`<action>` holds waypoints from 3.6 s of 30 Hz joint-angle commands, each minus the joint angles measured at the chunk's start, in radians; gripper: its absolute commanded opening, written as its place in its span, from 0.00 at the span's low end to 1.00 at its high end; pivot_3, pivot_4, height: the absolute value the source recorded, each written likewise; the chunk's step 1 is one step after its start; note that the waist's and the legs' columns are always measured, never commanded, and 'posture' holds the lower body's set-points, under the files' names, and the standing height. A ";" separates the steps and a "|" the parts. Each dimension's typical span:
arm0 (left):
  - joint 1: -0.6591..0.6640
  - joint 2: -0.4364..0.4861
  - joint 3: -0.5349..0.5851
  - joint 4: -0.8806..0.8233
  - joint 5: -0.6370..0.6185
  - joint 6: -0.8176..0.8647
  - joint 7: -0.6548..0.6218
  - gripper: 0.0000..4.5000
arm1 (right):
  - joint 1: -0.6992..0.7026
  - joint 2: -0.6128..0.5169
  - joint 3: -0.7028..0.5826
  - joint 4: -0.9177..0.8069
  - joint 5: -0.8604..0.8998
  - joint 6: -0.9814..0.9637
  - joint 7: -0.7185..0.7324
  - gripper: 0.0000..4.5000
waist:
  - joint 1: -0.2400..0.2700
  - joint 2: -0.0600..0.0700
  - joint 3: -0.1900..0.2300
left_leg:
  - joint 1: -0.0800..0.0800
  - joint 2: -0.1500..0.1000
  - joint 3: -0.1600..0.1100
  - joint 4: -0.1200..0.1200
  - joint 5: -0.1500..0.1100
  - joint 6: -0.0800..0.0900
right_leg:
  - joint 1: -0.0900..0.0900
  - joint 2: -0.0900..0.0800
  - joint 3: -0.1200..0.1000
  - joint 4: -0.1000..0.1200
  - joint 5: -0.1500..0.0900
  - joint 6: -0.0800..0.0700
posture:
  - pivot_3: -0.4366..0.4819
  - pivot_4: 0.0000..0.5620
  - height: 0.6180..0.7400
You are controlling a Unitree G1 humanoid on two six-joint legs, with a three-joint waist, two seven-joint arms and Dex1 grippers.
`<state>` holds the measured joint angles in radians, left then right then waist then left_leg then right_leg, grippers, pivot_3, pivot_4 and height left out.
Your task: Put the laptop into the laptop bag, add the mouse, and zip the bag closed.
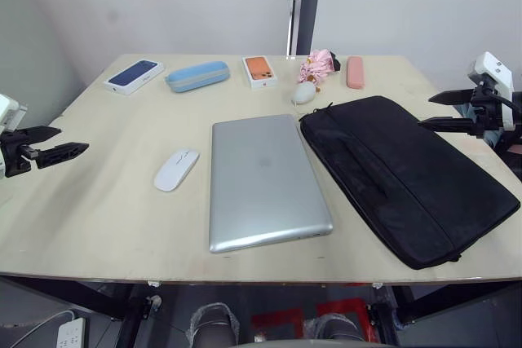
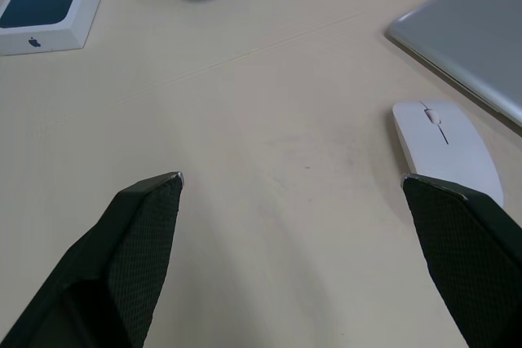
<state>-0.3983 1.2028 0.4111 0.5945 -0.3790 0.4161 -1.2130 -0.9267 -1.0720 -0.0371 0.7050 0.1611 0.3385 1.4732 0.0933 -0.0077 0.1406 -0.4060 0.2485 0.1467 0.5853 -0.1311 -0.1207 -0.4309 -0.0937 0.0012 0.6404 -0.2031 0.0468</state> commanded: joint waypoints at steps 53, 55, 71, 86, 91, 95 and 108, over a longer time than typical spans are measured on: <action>-0.169 -0.024 0.017 -0.066 -0.144 0.292 -0.032 1.00 | -0.030 0.028 -0.007 0.063 -0.037 -0.136 -0.094 0.94 | 0.001 0.000 0.000 | 0.000 0.000 0.000 0.001 0.000 0.000 | 0.000 0.000 0.000 0.002 0.000 -0.001 | 0.48 0.27 1.00; -0.167 -0.047 0.032 -0.124 -0.198 0.390 -0.011 1.00 | -0.023 0.047 -0.013 0.044 -0.025 -0.137 -0.098 0.81 | 0.001 0.000 0.000 | 0.000 0.000 0.000 0.001 0.000 0.000 | 0.000 0.000 0.000 0.002 0.000 -0.001 | 0.48 0.27 1.00; -0.173 -0.276 -0.049 -0.396 -0.547 1.196 0.293 1.00 | 0.250 0.287 0.093 -0.610 0.028 0.140 -0.280 0.01 | 0.002 0.000 0.000 | -0.007 0.000 -0.004 0.005 0.000 0.000 | -0.004 0.000 -0.002 0.006 -0.001 -0.002 | 0.48 0.27 1.00; -0.195 -0.405 -0.106 -0.235 -0.606 1.198 0.528 1.00 | 0.309 0.368 0.299 -0.683 -0.141 0.078 -0.427 0.01 | 0.001 0.000 0.000 | -0.007 -0.001 -0.005 0.005 0.000 -0.001 | -0.003 0.000 -0.003 0.005 0.000 -0.002 | 0.48 0.27 1.00; -0.204 -0.458 -0.124 -0.235 -0.578 1.198 0.578 1.00 | 0.295 0.389 0.343 -0.620 -0.195 0.017 -0.443 0.01 | 0.001 0.000 0.000 | -0.007 -0.001 -0.005 0.005 0.000 -0.001 | -0.003 0.000 -0.003 0.004 0.000 -0.002 | 0.48 0.27 1.00; -0.199 -0.482 -0.124 -0.230 -0.579 1.198 0.597 1.00 | 0.289 0.402 0.369 -0.572 -0.234 -0.028 -0.453 0.01 | 0.000 0.000 0.000 | -0.007 -0.001 -0.005 0.005 0.000 -0.001 | -0.003 0.000 -0.003 0.005 0.000 -0.002 | 0.48 0.27 1.00; -0.234 -0.555 -0.144 -0.125 -0.485 1.168 0.573 1.00 | 0.276 0.495 0.394 -0.471 -0.282 -0.101 -0.483 0.01 | 0.000 0.001 0.000 | 0.002 -0.001 -0.005 0.005 0.000 -0.001 | 0.006 -0.001 -0.003 0.004 0.000 -0.002 | 0.48 0.27 1.00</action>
<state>-0.6278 0.6711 0.2764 0.4463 -0.8873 1.5875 -0.6391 -0.6265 -0.5966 0.3552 0.2288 -0.1175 0.2608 0.9998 0.0931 -0.0072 0.1409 -0.4014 0.2471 0.1420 0.5896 -0.1311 -0.1218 -0.4227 -0.0948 -0.0014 0.6446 -0.2037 0.0449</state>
